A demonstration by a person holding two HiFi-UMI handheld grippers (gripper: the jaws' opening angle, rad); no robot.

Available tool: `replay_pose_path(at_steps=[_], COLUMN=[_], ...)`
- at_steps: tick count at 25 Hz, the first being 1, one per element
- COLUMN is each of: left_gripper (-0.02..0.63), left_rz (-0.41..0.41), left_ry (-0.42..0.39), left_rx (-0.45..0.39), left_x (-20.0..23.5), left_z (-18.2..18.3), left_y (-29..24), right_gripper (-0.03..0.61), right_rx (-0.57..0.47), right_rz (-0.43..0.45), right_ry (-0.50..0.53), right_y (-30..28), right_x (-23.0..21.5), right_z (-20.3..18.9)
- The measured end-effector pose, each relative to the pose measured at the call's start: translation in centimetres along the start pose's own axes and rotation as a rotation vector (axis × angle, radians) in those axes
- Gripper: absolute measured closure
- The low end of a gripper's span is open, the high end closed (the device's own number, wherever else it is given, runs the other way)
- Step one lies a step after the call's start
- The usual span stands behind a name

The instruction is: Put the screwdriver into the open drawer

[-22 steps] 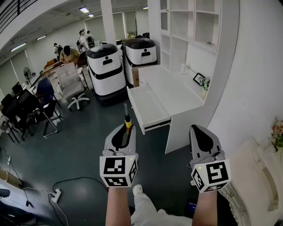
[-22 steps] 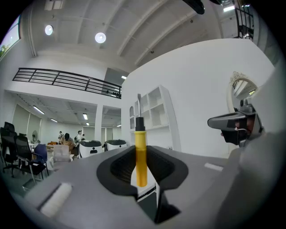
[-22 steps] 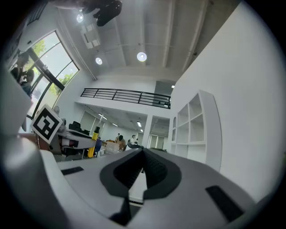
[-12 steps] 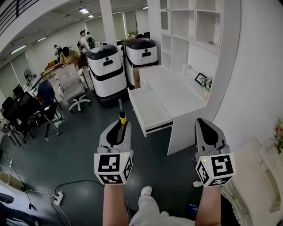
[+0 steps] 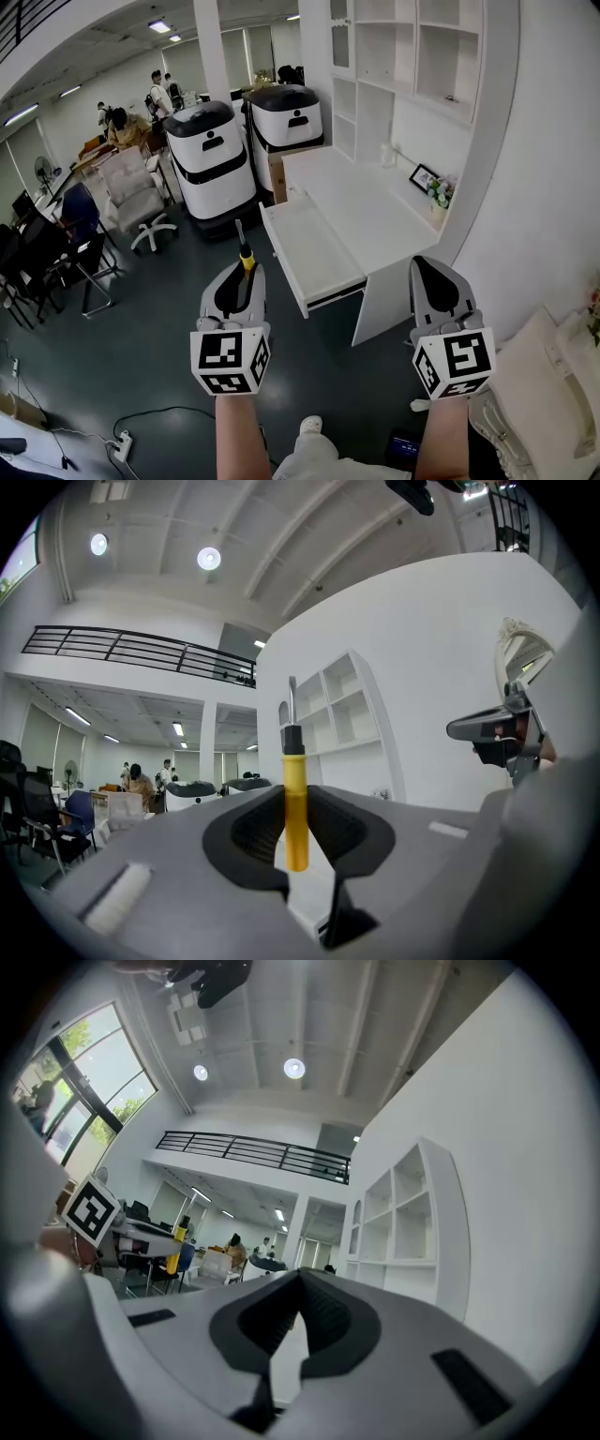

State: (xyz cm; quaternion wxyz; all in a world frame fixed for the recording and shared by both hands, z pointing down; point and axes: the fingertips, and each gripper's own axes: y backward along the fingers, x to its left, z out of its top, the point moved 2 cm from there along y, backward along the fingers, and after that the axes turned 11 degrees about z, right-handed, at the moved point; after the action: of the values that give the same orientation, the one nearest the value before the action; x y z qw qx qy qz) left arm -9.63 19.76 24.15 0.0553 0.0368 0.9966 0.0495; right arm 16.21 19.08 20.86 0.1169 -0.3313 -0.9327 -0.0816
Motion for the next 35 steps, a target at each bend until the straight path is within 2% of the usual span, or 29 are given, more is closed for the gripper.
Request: replay_pose_path(at_steps=[8,15,27,35], left_gripper=[0.534,0.534,0.534,0.534], left_rz=[-0.029,-0.06,-0.135,-0.123], left_ry=[0.009,0.015,0.01,0.005], left_rx=[-0.007,-0.018,0.013,0.009], left_x=[4.6,8.0,7.1,6.5], left_z=[-0.9,-1.4,-4.0,-4.5], left_y=[-8.3,-12.6,-15.4,-19.3], right_gripper=[0.575,0.576,0.575,0.575], right_rx=[0.015,0.025,0.057,0.045], right_rz=[-0.016,-0.038,-0.069,-0.056], right_ry=[0.015,0.026,0.005,0.005], right_y=[-9.2,-14.4,-17.1,-20.1], right_x=[0.0,1.1,0.4,-2.1], right_z=[-0.5,-0.6,-2.5,-4.0])
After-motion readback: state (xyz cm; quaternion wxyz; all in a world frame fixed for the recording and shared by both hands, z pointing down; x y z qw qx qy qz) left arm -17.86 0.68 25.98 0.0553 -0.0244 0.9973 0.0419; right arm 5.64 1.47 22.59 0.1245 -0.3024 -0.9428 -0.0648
